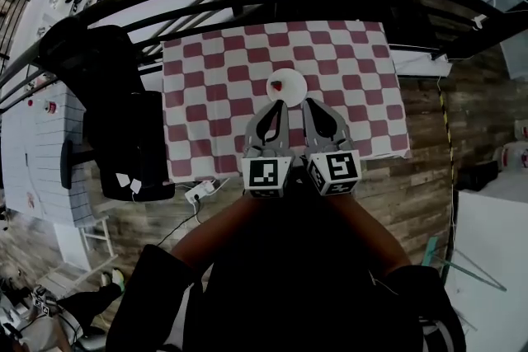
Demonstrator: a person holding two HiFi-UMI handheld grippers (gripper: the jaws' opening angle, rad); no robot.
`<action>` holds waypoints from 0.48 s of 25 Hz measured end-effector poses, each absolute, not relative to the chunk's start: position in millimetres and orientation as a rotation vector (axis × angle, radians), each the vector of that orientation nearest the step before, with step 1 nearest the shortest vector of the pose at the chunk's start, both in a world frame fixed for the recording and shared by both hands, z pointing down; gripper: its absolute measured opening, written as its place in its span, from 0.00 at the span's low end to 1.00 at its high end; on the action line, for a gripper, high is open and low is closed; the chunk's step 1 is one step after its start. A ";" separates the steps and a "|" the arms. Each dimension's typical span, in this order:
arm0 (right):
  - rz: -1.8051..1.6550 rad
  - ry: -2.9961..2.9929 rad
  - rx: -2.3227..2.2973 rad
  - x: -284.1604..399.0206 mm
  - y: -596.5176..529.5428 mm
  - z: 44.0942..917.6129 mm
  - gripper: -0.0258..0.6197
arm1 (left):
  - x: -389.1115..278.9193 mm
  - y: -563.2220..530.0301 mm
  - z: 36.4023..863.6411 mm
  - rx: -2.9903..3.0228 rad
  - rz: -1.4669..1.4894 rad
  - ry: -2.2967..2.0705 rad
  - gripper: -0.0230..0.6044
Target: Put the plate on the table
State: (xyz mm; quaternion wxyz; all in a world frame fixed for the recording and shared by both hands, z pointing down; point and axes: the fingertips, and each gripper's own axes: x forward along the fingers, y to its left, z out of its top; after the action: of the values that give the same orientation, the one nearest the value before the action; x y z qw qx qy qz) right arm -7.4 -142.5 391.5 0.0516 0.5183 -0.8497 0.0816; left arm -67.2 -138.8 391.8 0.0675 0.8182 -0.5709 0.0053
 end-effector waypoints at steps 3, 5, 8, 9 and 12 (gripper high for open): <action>0.228 -2.569 1.593 -5.0 -135.0 389.1 0.04 | -68.6 -133.0 386.8 2.478 0.006 -1.737 0.05; 0.216 -2.551 1.616 -0.9 -131.1 387.4 0.04 | -68.3 -129.9 387.3 2.478 -0.001 -1.737 0.05; 0.196 -2.530 1.640 5.6 -125.2 382.9 0.04 | -65.6 -124.3 385.3 2.475 -0.022 -1.721 0.05; 0.191 -2.524 1.643 6.7 -122.9 381.9 0.04 | -65.4 -122.0 383.0 2.478 -0.031 -1.721 0.05; 0.197 -2.499 1.640 7.1 -114.6 382.6 0.04 | -66.1 -114.4 377.0 2.488 -0.045 -1.724 0.05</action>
State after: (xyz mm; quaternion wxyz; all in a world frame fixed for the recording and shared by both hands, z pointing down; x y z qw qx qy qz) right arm 7.1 -114.6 382.6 0.0728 0.5460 -0.8320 0.0656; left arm -66.1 -114.4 377.0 0.0573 0.8206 -0.5685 -0.0150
